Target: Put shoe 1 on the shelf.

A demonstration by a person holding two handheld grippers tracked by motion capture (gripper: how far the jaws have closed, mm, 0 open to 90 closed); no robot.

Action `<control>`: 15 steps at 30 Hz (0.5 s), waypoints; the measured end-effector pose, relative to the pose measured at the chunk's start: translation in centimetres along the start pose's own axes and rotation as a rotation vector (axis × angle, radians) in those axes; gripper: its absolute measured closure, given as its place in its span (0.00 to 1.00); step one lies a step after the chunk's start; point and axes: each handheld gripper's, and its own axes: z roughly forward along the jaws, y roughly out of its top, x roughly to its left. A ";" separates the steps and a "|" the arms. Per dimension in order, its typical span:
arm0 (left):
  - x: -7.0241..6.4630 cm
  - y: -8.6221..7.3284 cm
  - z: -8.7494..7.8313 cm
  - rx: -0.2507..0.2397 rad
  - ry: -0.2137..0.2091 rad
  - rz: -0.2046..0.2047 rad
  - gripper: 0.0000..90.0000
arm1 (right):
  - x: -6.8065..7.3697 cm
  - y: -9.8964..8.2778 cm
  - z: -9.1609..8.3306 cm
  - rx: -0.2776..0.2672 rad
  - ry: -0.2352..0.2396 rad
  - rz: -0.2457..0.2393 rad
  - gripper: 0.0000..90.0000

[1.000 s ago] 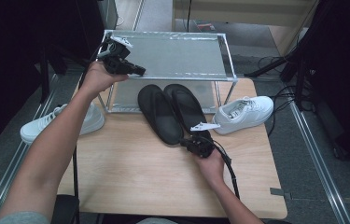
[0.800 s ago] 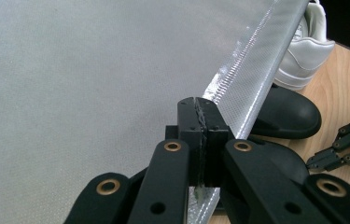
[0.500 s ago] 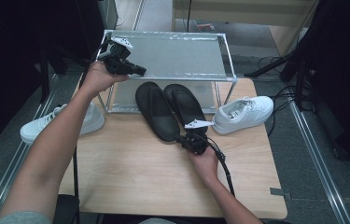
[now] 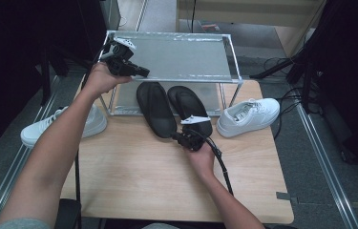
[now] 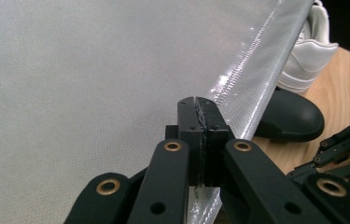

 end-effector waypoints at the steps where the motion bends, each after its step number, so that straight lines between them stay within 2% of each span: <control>1: 0.0 0.0 0.0 -0.001 -0.002 -0.004 1.00 | 0.1 0.2 0.1 -0.001 0.002 -0.003 1.00; 6: 0.0 0.0 0.0 -0.001 0.001 0.000 1.00 | 0.6 1.3 0.7 -0.008 0.005 -0.022 1.00; 11: 0.1 0.0 0.0 -0.007 -0.009 -0.020 1.00 | 1.0 2.1 2.0 -0.007 0.013 -0.008 1.00; 15: 0.2 -0.1 0.0 -0.010 -0.012 -0.015 1.00 | 1.3 2.7 3.0 -0.010 0.020 -0.009 1.00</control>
